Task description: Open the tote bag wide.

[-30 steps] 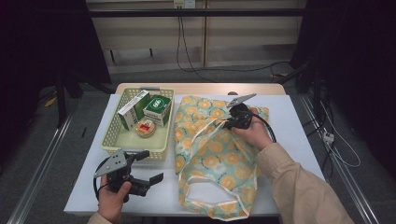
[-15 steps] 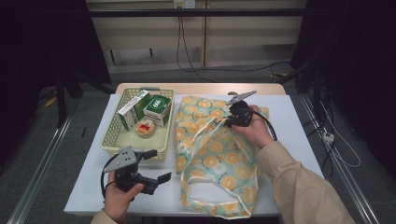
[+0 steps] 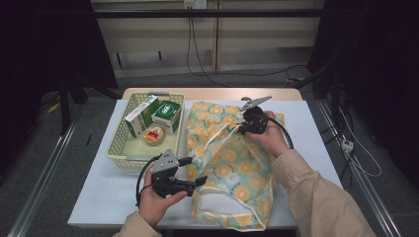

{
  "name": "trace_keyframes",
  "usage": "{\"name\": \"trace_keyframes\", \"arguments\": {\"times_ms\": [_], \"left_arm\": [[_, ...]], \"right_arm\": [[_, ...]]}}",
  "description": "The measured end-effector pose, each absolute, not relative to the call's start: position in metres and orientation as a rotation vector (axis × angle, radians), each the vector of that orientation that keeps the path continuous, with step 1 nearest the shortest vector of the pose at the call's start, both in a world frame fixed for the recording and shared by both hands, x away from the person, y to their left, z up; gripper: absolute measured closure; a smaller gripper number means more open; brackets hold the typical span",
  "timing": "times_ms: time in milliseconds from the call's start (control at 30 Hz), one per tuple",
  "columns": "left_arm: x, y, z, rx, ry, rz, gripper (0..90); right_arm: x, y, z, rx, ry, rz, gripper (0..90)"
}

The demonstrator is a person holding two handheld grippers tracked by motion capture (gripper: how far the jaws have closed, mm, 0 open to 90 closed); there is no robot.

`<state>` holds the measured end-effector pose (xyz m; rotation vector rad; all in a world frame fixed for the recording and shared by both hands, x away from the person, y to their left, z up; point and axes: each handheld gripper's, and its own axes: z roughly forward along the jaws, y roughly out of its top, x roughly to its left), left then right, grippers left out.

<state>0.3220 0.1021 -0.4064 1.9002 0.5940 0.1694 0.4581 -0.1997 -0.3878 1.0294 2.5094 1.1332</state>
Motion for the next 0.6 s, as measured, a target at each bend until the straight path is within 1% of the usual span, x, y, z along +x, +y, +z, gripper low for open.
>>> {"name": "trace_keyframes", "arguments": {"times_ms": [67, 100, 200, 233, 267, 333, 367, 433, 467, 600], "left_arm": [[0.319, 0.097, -0.404, 1.899, 0.589, 0.150, 27.4], [0.316, 0.094, -0.401, 1.899, 0.569, 0.155, 32.2], [0.308, 0.087, -0.393, 1.875, 0.522, 0.155, 50.0], [0.305, 0.084, -0.391, 1.870, 0.501, 0.124, 58.1], [0.305, 0.080, -0.391, 1.882, 0.476, 0.091, 64.1], [0.305, 0.072, -0.397, 1.930, 0.460, 0.038, 78.9], [0.306, 0.069, -0.402, 1.949, 0.475, 0.013, 84.0], [0.312, 0.065, -0.414, 1.996, 0.529, 0.013, 90.0], [0.316, 0.065, -0.420, 2.009, 0.559, 0.017, 90.0], [0.329, 0.071, -0.425, 2.044, 0.640, 0.143, 90.0]], "right_arm": [[0.458, -0.200, -0.388, 1.029, 2.508, 1.126, 89.0], [0.458, -0.200, -0.388, 1.029, 2.507, 1.126, 89.0], [0.459, -0.201, -0.390, 1.033, 2.508, 1.122, 89.0], [0.459, -0.201, -0.391, 1.037, 2.506, 1.122, 89.0], [0.460, -0.201, -0.392, 1.042, 2.508, 1.118, 89.0], [0.460, -0.200, -0.393, 1.046, 2.504, 1.114, 89.0], [0.460, -0.200, -0.393, 1.049, 2.505, 1.114, 89.0], [0.460, -0.201, -0.392, 1.050, 2.502, 1.118, 89.0], [0.460, -0.201, -0.392, 1.051, 2.501, 1.122, 89.0], [0.457, -0.208, -0.385, 1.051, 2.493, 1.128, 89.0]]}}
